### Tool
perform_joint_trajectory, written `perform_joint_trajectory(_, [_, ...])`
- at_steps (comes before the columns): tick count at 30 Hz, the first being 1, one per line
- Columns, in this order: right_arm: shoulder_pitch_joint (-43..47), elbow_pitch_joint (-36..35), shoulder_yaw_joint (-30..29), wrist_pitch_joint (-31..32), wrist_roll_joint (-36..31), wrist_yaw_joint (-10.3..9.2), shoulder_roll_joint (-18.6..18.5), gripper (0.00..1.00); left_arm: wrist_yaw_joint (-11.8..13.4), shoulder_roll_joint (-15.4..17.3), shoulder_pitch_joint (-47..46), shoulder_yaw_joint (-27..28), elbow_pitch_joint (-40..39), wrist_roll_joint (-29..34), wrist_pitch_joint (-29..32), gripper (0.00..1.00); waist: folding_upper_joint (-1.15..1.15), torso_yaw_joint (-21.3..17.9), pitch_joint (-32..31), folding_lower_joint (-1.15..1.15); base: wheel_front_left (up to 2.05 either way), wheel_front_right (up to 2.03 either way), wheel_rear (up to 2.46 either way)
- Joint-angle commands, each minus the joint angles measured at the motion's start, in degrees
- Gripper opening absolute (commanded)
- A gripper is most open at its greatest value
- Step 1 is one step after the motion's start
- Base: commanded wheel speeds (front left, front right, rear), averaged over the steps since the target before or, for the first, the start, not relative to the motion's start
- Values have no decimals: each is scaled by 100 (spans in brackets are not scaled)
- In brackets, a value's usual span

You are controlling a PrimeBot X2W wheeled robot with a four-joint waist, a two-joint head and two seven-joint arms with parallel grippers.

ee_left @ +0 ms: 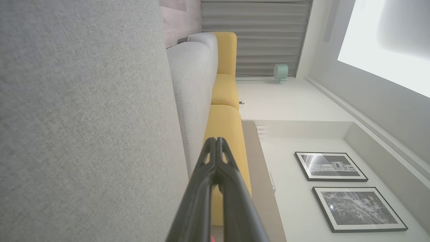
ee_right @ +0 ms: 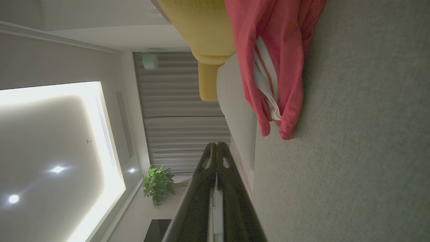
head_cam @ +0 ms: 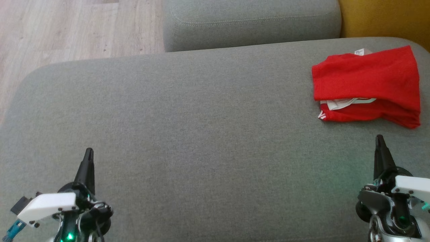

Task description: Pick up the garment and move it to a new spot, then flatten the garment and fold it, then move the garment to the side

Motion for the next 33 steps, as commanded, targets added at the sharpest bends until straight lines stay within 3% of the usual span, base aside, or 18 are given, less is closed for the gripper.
perform_joint_trajectory(1, [-127, -224, 118, 35, 39, -4, -27, 0, -42, 46, -334, 208, -216, -24, 45, 0, 0, 0, 0, 0, 0, 0, 0])
perform_joint_trajectory(33, [-127, -224, 119, 34, 40, -4, -27, 0, -42, 45, -334, 207, -217, -24, 44, 0, 0, 0, 0, 0, 0, 0, 0])
